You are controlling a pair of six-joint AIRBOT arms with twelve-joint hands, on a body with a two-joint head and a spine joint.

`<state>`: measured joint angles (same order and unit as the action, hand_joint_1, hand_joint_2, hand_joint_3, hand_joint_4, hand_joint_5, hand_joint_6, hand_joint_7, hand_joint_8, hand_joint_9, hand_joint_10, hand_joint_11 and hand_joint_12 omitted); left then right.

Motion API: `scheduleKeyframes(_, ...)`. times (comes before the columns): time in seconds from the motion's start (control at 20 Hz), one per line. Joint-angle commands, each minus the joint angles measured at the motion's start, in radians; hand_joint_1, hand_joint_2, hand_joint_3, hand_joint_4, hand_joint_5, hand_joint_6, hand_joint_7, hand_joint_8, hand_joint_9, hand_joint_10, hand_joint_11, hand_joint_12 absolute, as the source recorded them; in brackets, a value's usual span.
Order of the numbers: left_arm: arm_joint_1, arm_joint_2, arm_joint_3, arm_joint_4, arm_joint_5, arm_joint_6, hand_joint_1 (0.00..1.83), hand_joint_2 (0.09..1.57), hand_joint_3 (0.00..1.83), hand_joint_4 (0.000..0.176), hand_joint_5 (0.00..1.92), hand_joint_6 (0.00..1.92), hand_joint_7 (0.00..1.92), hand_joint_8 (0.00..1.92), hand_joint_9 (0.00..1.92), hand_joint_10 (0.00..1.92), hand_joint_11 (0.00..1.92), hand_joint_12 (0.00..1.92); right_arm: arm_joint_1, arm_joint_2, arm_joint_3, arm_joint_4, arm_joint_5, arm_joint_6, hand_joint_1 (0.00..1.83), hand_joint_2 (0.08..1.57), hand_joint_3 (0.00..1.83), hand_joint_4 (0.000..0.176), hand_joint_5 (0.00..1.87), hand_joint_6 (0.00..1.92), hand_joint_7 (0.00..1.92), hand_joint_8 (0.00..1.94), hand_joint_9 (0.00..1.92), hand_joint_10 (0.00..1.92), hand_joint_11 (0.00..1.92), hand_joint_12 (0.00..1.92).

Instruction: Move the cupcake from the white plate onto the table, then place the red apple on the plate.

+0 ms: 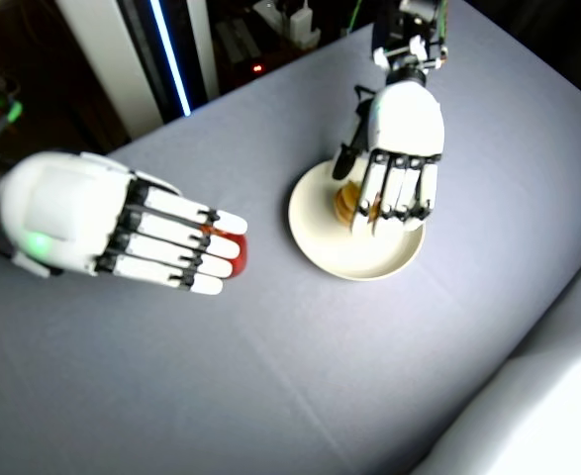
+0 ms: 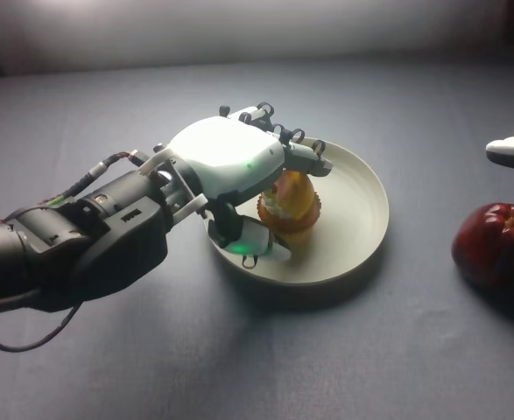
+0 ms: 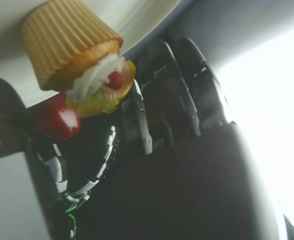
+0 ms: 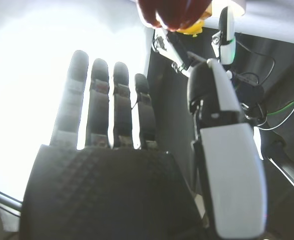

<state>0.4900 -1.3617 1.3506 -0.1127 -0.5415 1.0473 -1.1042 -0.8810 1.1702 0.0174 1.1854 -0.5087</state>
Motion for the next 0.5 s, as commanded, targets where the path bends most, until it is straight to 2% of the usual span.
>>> scheduleKeyframes(0.0, -0.014, -0.001, 0.003, 0.011, -0.111, 0.009, 1.18, 0.96, 0.0, 0.0, 0.83, 0.02, 1.0, 0.12, 0.91, 0.53, 0.49, 1.36, 0.013, 0.0, 0.005, 0.029, 0.118, 0.006, 0.86, 1.23, 0.0, 0.02, 0.3, 0.0, 0.33, 0.0, 0.3, 0.0, 0.19, 0.31)
scheduleKeyframes(0.05, -0.015, -0.001, 0.003, 0.011, -0.112, 0.009, 1.25, 1.09, 0.01, 0.0, 0.9, 0.61, 1.02, 0.95, 0.87, 0.94, 0.56, 1.46, 0.013, 0.0, 0.004, 0.029, 0.118, 0.006, 0.89, 1.23, 0.0, 0.004, 0.31, 0.0, 0.35, 0.01, 0.32, 0.01, 0.22, 0.32)
scheduleKeyframes(0.1, -0.016, 0.0, 0.002, 0.009, -0.119, 0.009, 1.26, 1.1, 0.0, 0.0, 0.96, 0.88, 1.01, 0.96, 0.95, 0.9, 0.63, 1.42, 0.013, 0.0, 0.004, 0.029, 0.117, 0.006, 0.88, 1.23, 0.0, 0.006, 0.33, 0.01, 0.37, 0.01, 0.34, 0.01, 0.23, 0.32)
scheduleKeyframes(0.2, -0.018, 0.006, 0.001, 0.0, -0.13, 0.009, 1.25, 1.13, 0.0, 0.0, 0.91, 1.04, 0.95, 1.07, 0.94, 0.99, 0.64, 1.54, 0.013, 0.0, 0.004, 0.029, 0.117, 0.006, 0.86, 1.23, 0.0, 0.004, 0.34, 0.01, 0.4, 0.01, 0.36, 0.01, 0.25, 0.32)
scheduleKeyframes(0.25, -0.02, 0.014, -0.001, -0.006, -0.141, 0.009, 1.25, 1.13, 0.0, 0.0, 0.92, 1.04, 0.95, 1.06, 0.95, 0.95, 0.62, 1.47, 0.013, 0.0, 0.004, 0.029, 0.117, 0.006, 0.88, 1.22, 0.0, 0.008, 0.35, 0.01, 0.4, 0.01, 0.36, 0.01, 0.25, 0.32)
scheduleKeyframes(0.3, -0.022, 0.027, -0.007, -0.012, -0.155, 0.009, 1.26, 1.12, 0.0, 0.0, 0.94, 1.0, 0.99, 1.0, 1.04, 0.77, 0.7, 1.38, 0.012, 0.0, 0.004, 0.029, 0.117, 0.007, 0.9, 1.22, 0.0, 0.0, 0.36, 0.01, 0.41, 0.01, 0.37, 0.01, 0.25, 0.33)
scheduleKeyframes(0.35, -0.025, 0.049, -0.021, -0.014, -0.18, 0.009, 1.26, 1.1, 0.0, 0.0, 0.97, 0.95, 1.02, 0.94, 1.13, 0.59, 0.76, 1.3, 0.012, 0.0, 0.004, 0.029, 0.116, 0.009, 0.91, 1.22, 0.0, 0.003, 0.36, 0.01, 0.41, 0.01, 0.38, 0.01, 0.25, 0.33)
scheduleKeyframes(0.4, -0.026, 0.077, -0.041, -0.014, -0.208, 0.009, 1.27, 1.09, 0.01, 0.0, 0.9, 0.93, 1.13, 0.89, 1.19, 0.37, 0.87, 1.15, 0.012, 0.0, 0.004, 0.029, 0.116, 0.011, 0.91, 1.21, 0.0, 0.0, 0.36, 0.01, 0.42, 0.01, 0.39, 0.01, 0.26, 0.33)
scheduleKeyframes(0.45, -0.025, 0.113, -0.063, -0.014, -0.235, 0.01, 1.25, 1.12, 0.0, 0.0, 0.87, 1.0, 1.07, 0.99, 1.1, 0.24, 0.7, 1.15, 0.012, 0.0, 0.003, 0.029, 0.116, 0.014, 0.91, 1.22, 0.0, 0.001, 0.36, 0.0, 0.41, 0.01, 0.38, 0.01, 0.25, 0.33)
